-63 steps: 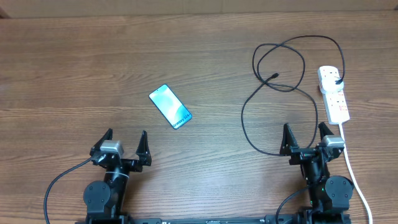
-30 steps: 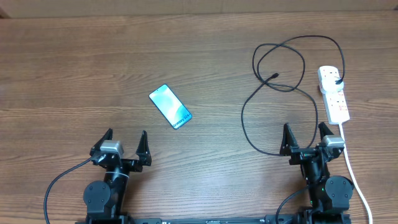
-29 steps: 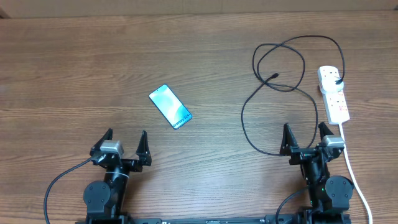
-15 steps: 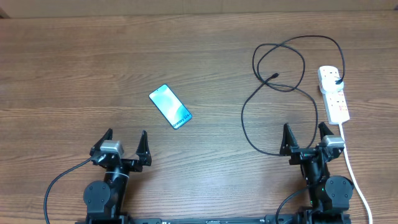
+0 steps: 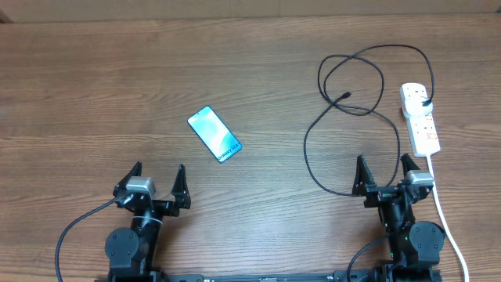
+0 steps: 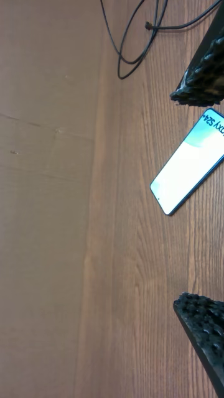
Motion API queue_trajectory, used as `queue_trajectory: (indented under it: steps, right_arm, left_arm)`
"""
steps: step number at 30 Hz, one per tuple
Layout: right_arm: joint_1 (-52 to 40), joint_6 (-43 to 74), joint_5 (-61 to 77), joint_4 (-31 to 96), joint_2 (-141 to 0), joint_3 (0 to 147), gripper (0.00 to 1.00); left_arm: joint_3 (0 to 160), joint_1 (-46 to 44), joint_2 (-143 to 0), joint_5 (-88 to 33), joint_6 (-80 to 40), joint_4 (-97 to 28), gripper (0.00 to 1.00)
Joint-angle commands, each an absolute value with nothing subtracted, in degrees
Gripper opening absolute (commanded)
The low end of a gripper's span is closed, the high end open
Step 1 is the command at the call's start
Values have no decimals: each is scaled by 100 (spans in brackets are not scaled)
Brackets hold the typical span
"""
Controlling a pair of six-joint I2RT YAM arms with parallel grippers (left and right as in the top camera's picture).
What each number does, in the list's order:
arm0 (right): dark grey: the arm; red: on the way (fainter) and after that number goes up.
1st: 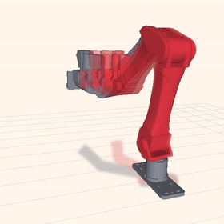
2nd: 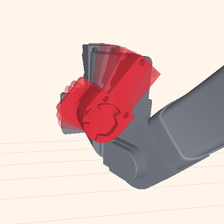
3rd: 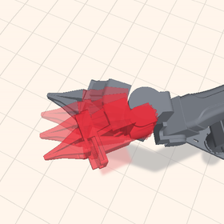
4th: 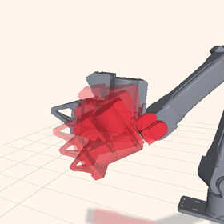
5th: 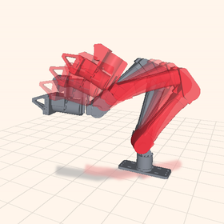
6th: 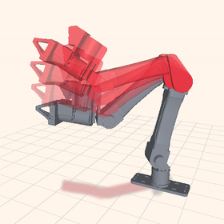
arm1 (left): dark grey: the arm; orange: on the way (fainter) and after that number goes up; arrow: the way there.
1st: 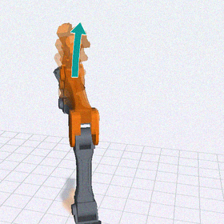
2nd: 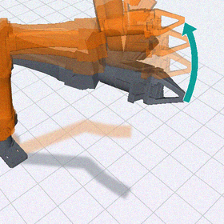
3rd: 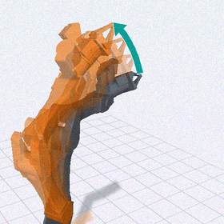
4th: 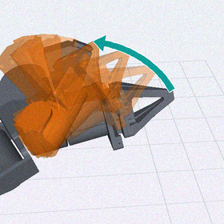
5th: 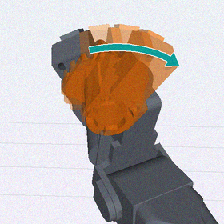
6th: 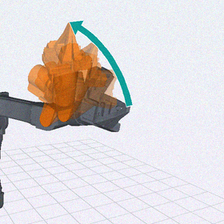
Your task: Plug charger to phone and switch on socket
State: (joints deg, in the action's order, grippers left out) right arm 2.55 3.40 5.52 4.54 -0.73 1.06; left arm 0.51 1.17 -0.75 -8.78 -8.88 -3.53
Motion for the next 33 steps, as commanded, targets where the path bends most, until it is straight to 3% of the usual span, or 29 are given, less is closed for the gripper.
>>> queue_trajectory:
  steps: [1, 33]
  right_arm:
    - [266, 314, 517, 429, -16, 45, 100]
    - [266, 314, 517, 429, -16, 43, 100]
  left_arm:
    - [27, 158, -30, -843, -902, -362, 99]
    - [268, 158, -30, -834, -923, -145, 99]
